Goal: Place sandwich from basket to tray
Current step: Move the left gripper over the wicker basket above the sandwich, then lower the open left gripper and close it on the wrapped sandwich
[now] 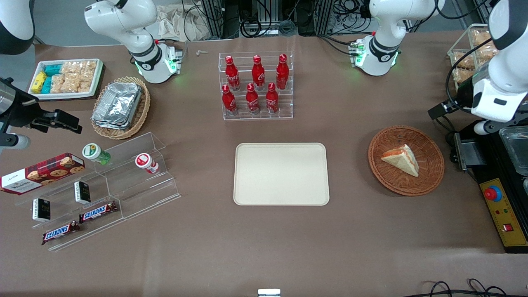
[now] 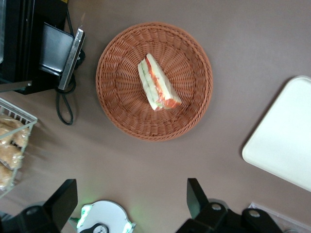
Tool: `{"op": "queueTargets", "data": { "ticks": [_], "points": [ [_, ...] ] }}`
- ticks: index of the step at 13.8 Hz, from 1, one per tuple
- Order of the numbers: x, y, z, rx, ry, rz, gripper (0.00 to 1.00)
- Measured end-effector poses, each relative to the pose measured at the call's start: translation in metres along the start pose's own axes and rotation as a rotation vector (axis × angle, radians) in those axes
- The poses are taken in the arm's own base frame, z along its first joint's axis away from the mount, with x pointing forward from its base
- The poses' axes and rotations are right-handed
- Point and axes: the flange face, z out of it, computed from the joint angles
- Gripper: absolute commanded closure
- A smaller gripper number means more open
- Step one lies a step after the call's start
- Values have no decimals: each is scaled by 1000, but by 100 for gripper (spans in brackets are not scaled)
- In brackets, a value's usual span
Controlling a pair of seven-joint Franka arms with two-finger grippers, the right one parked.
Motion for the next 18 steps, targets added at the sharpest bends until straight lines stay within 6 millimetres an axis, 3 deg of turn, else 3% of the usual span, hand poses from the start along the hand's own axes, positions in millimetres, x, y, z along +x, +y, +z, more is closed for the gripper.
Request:
{"op": "queueTargets", "data": {
  "ticks": [5, 8, 11, 18],
  "points": [
    [6, 2, 58, -9, 9, -82, 0],
    [16, -13, 86, -54, -5, -148, 0],
    [24, -26, 130, -93, 3, -208, 0],
    [38, -7, 207, -100, 13, -372, 0]
  ]
}}
